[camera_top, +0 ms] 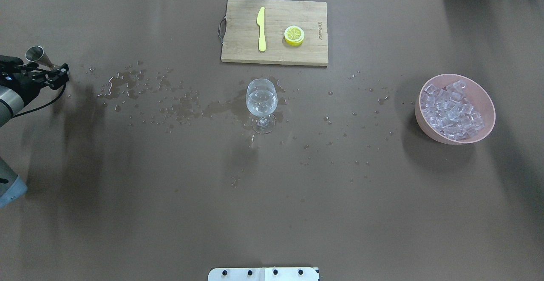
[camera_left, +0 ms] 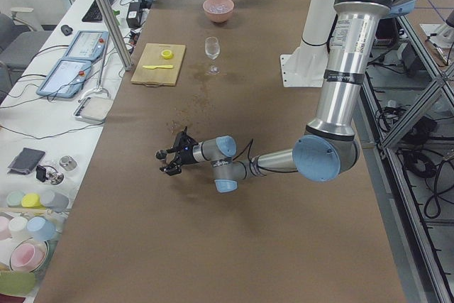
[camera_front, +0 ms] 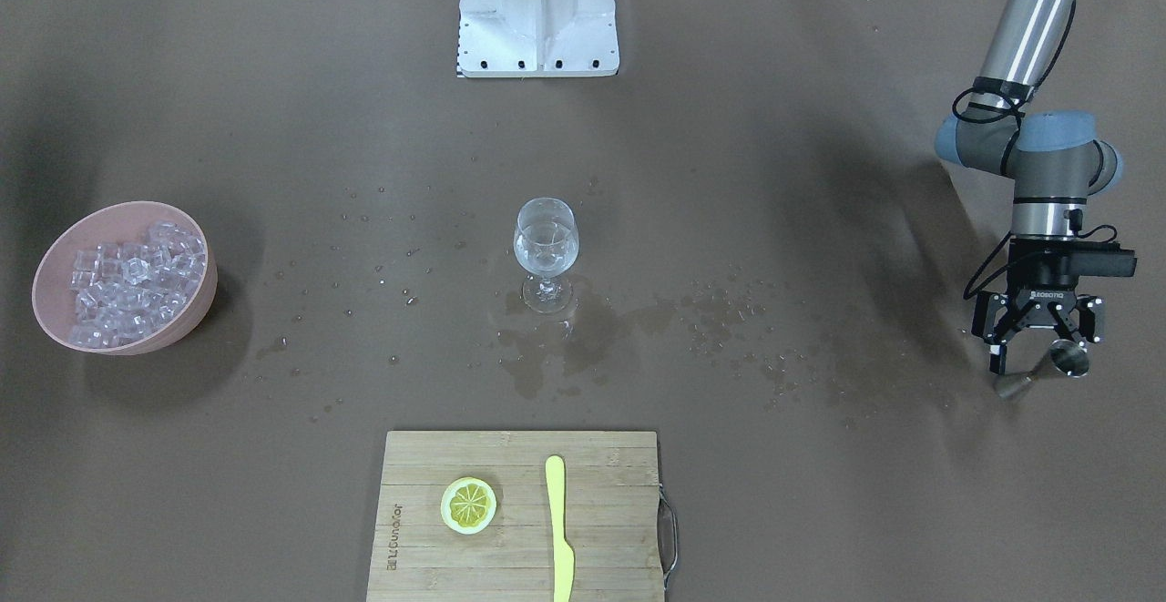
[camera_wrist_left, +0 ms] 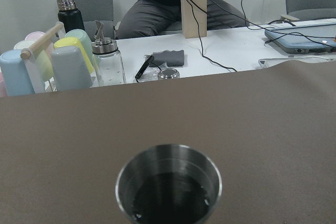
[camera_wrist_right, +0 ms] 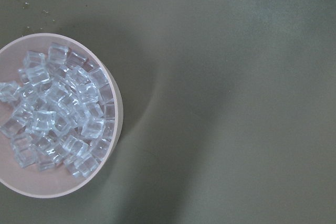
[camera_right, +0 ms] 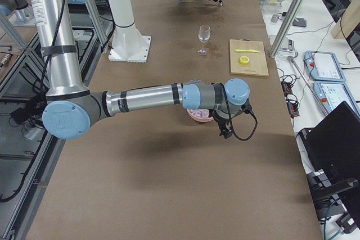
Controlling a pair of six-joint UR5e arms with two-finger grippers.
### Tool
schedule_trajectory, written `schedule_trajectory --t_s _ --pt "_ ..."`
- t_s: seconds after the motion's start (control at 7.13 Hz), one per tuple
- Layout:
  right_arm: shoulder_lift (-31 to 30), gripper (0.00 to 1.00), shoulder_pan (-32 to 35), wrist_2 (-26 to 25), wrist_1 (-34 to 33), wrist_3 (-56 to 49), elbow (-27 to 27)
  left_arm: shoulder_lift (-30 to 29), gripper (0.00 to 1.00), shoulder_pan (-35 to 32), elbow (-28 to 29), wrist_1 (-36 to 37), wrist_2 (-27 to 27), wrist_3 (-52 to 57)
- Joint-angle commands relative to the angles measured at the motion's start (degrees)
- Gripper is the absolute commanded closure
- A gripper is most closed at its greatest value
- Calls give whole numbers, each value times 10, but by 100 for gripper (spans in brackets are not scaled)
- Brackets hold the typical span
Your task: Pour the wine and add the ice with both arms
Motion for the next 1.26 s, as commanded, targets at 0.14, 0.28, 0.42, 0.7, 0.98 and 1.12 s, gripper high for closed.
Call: schedule_trajectory --t_s 0.14,0.28,0.42,0.7,0.98,1.12 --pt "0 0 -1 1 0 0 0 -3 15 -2 12 3 0 0" --pt "0 0 -1 1 0 0 0 -4 18 -3 12 3 0 0" --pt "0 0 -1 1 0 0 0 -4 19 -6 12 9 0 0" --pt "0 0 -1 1 0 -1 1 -9 27 -10 12 19 0 0" --pt "0 0 0 1 0 -1 2 -14 46 -12 12 20 -1 -1" --pt "0 0 0 1 0 -1 2 -14 71 -12 12 20 -1 0"
